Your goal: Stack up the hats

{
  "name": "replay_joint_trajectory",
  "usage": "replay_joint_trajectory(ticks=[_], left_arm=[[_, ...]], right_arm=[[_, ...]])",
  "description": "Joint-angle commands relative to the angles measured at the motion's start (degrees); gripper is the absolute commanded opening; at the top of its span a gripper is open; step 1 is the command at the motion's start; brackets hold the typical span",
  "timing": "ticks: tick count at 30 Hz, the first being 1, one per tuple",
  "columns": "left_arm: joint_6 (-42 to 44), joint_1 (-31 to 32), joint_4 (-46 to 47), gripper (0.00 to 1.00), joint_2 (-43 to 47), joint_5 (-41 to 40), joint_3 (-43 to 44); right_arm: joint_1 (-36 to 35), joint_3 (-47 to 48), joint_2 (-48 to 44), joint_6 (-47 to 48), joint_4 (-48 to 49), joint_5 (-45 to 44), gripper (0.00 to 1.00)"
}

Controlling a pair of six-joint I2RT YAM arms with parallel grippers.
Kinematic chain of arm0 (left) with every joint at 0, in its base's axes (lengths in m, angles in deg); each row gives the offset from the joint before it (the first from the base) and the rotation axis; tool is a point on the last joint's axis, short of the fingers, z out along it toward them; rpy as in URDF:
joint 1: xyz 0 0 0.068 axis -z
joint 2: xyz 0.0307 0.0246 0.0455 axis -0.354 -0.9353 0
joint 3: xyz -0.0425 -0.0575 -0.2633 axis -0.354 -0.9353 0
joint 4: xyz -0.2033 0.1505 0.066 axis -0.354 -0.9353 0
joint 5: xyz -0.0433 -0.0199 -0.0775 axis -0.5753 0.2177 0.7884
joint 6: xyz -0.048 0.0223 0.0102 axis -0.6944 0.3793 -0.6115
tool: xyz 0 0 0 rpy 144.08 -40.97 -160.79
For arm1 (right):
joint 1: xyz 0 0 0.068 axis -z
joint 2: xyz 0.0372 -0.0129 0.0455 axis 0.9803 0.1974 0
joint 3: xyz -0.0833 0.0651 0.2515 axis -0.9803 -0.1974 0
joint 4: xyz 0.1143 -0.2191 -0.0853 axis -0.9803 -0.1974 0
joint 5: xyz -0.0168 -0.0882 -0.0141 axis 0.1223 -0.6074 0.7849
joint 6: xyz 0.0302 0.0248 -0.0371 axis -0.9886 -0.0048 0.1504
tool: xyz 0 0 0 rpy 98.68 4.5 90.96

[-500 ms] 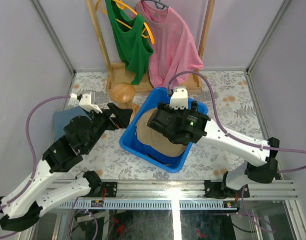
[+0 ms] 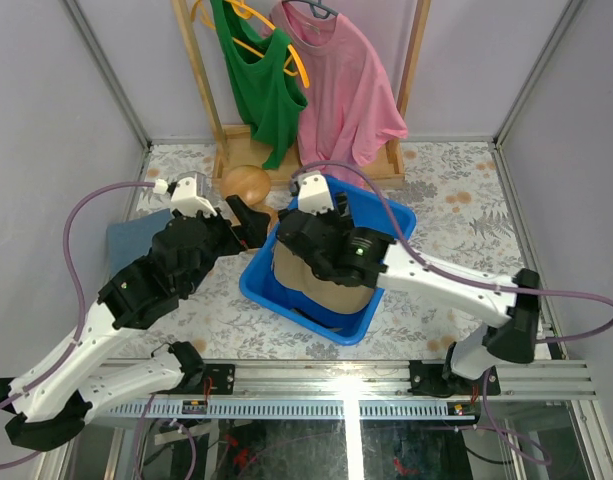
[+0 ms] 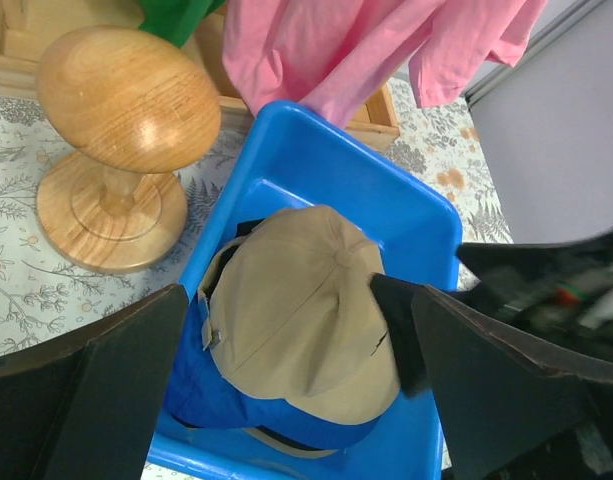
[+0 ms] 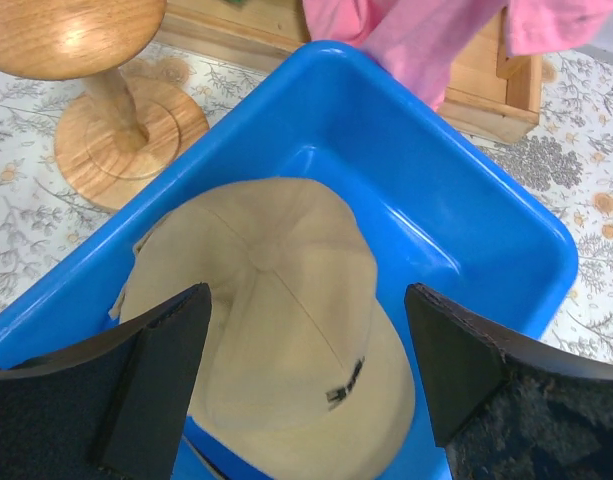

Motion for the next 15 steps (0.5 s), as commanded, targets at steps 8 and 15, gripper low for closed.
replay_joint_trajectory(ticks=[8,15], left_arm=[[-1.6,0.3,-2.1,0.91,0.9,-3.3,2.7],[-1.0,0.3,-2.1,0.91,0.5,-3.8,2.5]], right_arm=[[9.5,6.5,7.6,4.0,4.1,9.9,0.86],[11.1,6.4,9.8,2.7,4.2,14.2,0.85]])
